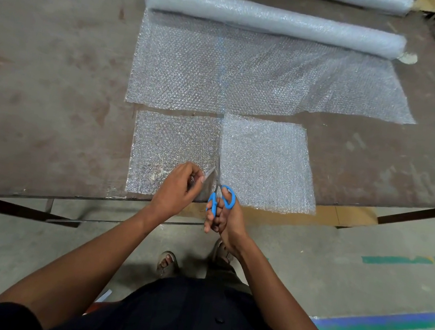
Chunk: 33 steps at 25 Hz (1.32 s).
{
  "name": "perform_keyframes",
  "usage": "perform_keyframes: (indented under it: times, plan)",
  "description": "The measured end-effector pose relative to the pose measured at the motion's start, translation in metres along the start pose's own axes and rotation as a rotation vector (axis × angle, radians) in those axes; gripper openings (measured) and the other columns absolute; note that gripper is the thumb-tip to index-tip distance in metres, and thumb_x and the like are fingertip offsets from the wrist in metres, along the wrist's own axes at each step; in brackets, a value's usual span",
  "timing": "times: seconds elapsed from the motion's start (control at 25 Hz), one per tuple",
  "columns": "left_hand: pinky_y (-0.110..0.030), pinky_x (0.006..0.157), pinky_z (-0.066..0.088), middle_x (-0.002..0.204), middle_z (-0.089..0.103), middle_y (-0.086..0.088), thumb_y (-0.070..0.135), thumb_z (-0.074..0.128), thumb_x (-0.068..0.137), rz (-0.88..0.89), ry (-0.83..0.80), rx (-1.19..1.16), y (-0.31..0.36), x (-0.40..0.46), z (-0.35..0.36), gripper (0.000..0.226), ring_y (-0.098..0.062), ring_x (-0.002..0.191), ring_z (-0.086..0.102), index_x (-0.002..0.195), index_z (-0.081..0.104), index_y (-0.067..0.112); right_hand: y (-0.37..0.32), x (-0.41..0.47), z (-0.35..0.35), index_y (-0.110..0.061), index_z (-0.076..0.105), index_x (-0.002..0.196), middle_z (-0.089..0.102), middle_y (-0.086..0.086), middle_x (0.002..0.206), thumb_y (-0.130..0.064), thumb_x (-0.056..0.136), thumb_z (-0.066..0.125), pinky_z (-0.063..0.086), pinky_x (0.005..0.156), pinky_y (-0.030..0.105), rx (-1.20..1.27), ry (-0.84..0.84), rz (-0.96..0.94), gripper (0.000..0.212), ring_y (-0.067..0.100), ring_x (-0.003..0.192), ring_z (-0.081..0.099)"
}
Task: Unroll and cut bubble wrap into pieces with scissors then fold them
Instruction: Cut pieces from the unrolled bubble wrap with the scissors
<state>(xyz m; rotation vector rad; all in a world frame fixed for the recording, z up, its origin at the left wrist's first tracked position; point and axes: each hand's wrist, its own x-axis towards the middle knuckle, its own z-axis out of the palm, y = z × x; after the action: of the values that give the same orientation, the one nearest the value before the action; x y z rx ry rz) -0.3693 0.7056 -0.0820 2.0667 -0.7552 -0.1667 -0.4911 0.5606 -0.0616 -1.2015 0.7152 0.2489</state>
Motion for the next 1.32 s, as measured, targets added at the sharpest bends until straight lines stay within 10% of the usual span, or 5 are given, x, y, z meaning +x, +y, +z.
perform_keyframes:
  times: [1.32]
  plan:
    - [-0.025, 0.064, 0.041, 0.083, 0.06, 0.002, 0.037, 0.055, 0.101, -0.044, 0.09, -0.097, -0.006, 0.001, -0.001, 0.023, -0.01, 0.072, 0.054, 0.099, 0.059, 0.014, -0.042, 0.006, 0.009, -0.007, 0.064, 0.095, 0.065, 0.003, 0.064, -0.056, 0.109, 0.043, 0.028, 0.047, 0.027, -0.16, 0.062, 0.033, 0.055, 0.025, 0.051, 0.066]
